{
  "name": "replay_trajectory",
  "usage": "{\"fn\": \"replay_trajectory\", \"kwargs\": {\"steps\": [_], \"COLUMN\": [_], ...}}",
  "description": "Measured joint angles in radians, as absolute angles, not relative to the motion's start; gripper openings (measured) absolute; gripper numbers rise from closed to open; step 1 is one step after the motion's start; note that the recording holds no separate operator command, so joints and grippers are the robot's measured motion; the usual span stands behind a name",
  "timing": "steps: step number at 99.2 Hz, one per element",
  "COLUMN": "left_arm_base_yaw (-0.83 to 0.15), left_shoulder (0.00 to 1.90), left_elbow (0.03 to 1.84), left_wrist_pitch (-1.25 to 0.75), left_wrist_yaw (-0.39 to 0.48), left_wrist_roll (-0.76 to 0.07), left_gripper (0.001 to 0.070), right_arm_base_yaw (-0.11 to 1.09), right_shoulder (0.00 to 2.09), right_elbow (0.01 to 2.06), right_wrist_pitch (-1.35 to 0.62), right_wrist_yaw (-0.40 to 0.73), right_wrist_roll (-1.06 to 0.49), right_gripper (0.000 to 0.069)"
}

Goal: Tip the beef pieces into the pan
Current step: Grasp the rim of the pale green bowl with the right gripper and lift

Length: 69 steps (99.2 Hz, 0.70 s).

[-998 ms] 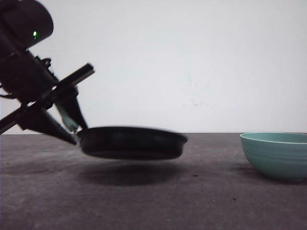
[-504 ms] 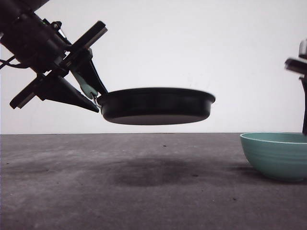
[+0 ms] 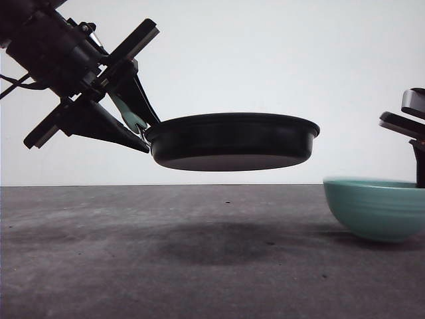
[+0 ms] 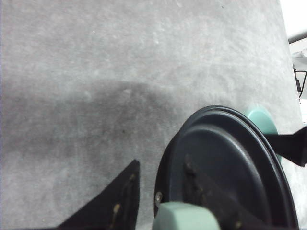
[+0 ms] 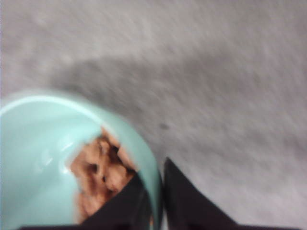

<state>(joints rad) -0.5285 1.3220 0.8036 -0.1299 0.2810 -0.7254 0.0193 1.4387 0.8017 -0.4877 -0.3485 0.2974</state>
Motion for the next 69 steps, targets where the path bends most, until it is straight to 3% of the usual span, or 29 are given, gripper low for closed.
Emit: {"fn": "replay_trajectory", "kwargs": {"steps": [26,56,69], "left_arm_base_yaw": [-0.529,-0.55,-0.575], "left_shoulder": [1.322,1.322,1.322], "left_elbow": [0.804,0.804,0.804], "left_wrist_pitch": [-0.131,-0.131,-0.131], "left_wrist_yaw": [0.278,0.275,0.266], "left_wrist_roll": [-0.725,-0.725,-0.725], "left_gripper": [0.013,0.013,0.013], "right_arm_base_yaw": [0.031,0.165,0.275], "right_shoulder": [1.409,1.171,1.117], "right_elbow": [0.802,0.802,0.802], "right_wrist_pitch": [-0.419,-0.225,-0.19], "right_wrist_yaw": [-0.461,-0.456,-0.369], "right_wrist_roll": [0.314,0.42,0.457], "right_gripper": [0.0013,0.0013,0.0013]}}
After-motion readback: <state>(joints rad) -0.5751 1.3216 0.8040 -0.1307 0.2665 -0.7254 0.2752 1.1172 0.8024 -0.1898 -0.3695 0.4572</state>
